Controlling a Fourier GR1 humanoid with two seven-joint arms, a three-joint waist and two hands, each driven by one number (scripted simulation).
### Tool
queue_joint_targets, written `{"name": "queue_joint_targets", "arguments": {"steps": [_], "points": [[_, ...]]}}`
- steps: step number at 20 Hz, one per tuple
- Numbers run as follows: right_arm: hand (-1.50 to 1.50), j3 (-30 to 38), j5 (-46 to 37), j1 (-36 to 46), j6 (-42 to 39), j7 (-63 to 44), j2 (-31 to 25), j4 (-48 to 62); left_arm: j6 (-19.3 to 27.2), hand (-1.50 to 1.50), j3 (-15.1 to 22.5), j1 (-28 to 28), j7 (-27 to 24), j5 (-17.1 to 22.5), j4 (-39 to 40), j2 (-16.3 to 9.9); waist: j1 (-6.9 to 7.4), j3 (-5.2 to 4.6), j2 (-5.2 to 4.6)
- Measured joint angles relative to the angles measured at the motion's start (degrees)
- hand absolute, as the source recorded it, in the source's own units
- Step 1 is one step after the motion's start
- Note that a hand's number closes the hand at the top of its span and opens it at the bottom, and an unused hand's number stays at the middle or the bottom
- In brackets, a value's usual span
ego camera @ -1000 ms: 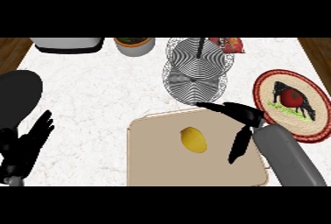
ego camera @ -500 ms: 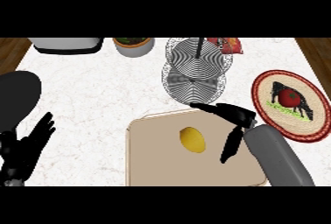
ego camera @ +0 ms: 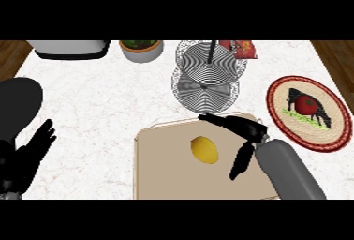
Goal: Pick the lemon from the tray and place it in the tiered basket
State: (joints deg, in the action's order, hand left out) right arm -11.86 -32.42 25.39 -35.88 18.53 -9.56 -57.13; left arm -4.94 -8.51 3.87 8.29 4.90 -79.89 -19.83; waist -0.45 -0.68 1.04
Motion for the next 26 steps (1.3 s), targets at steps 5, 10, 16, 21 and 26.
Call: {"name": "queue_joint_targets", "arguments": {"steps": [5, 10, 16, 21, 26], "points": [[-1.5, -0.5, -1.4, -0.1, 0.5, 0.8, 1.1, 1.1, -0.1, 0.0, 0.0, -0.3, 0.5, -0.3, -0.3, 0.7, -0.08, -0.15, 0.18], [1.5, -2.7, -3.1, -1.4, 1.2, 1.8, 3.0, 0.6, -0.3, 0.0, -0.4, -0.2, -0.1, -1.0, 0.5, 0.9, 0.08, 0.09, -0.21], [1.5, -1.9, -4.6, -1.0, 7.4, 6.9, 5.3, 3.2, -0.5, 0.0, -0.9, -1.4, 0.2, -1.6, 1.4, 1.3, 0.32, 0.21, -0.54], [1.5, 0.3, -3.6, -1.9, 9.9, 7.6, 6.7, 3.1, -0.2, 0.0, -1.2, -1.6, 1.4, -2.2, 0.4, 2.0, 0.43, 0.41, -0.78], [1.5, 0.1, -1.5, -2.0, 13.9, -0.2, 7.8, -0.9, -1.0, 0.0, -1.7, -0.8, 1.5, -2.2, -0.4, 2.2, 0.7, 0.57, -0.76]]}}
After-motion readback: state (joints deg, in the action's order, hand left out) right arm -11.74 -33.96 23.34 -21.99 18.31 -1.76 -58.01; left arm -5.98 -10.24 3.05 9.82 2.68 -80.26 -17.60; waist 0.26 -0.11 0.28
